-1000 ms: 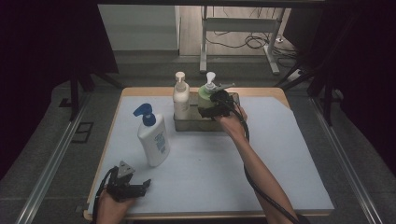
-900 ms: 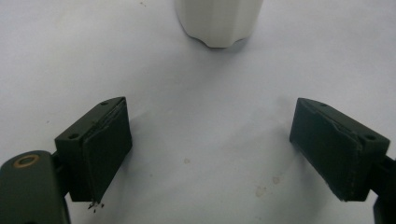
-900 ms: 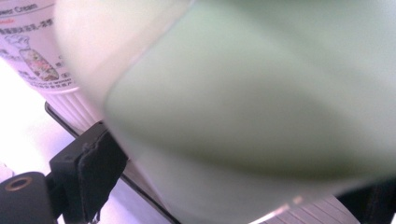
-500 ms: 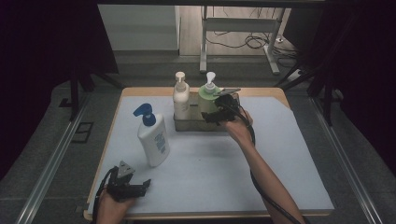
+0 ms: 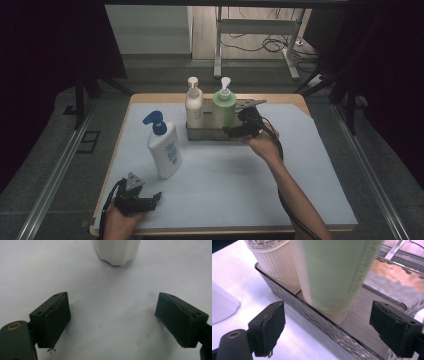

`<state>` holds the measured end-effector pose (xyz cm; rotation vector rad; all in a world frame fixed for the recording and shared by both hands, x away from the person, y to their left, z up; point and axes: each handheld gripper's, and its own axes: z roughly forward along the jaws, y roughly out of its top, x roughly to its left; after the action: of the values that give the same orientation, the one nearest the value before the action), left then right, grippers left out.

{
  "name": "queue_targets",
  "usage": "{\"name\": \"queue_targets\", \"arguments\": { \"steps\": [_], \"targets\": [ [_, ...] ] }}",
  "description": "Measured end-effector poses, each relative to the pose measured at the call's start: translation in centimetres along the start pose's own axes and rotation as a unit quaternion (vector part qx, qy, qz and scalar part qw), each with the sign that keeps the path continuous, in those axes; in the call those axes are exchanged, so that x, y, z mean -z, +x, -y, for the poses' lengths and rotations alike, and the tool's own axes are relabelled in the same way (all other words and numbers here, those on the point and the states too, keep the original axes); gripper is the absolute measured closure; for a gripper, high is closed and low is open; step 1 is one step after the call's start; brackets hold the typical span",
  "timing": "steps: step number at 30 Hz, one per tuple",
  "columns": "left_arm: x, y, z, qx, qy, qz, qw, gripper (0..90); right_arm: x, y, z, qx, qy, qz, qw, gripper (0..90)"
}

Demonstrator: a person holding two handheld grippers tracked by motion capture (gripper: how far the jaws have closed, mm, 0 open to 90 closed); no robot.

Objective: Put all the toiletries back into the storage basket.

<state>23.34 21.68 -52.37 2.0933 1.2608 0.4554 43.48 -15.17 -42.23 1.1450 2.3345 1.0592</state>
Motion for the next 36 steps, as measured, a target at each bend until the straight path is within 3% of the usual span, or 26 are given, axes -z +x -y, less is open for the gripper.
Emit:
{"name": "queue_targets", "arguments": {
  "steps": [6, 13, 15, 17, 25, 36],
  "targets": [
    [0.0, 0.0, 0.0, 0.0, 0.0, 0.0, 1.0, 12.3, 0.6, -1.0, 0.6, -0.019, 0.001, 0.011, 0.9998, 31.7],
    [0.0, 0.0, 0.0, 0.0, 0.0, 0.0, 1.0, 12.3, 1.0, -1.6, 0.5, -0.026, -0.001, 0.043, 0.9987, 53.5],
    [0.0, 0.0, 0.0, 0.0, 0.0, 0.0, 1.0, 12.3, 0.7, -1.7, 0.3, -0.019, -0.005, 0.064, 0.9978, 60.3],
    [0.0, 0.0, 0.0, 0.0, 0.0, 0.0, 1.0, 12.3, 0.5, -1.8, 0.3, -0.019, -0.006, 0.07, 0.9974, 62.9],
    [0.0, 0.0, 0.0, -0.001, 0.0, 0.0, 1.0, 12.3, -1.4, -3.1, 0.2, -0.035, -0.009, 0.088, 0.9955, 89.0],
    [0.0, 0.0, 0.0, -0.001, 0.0, 0.0, 1.0, 12.3, -3.4, -3.5, -0.8, -0.05, -0.006, 0.099, 0.9938, 89.5]
  ]
}}
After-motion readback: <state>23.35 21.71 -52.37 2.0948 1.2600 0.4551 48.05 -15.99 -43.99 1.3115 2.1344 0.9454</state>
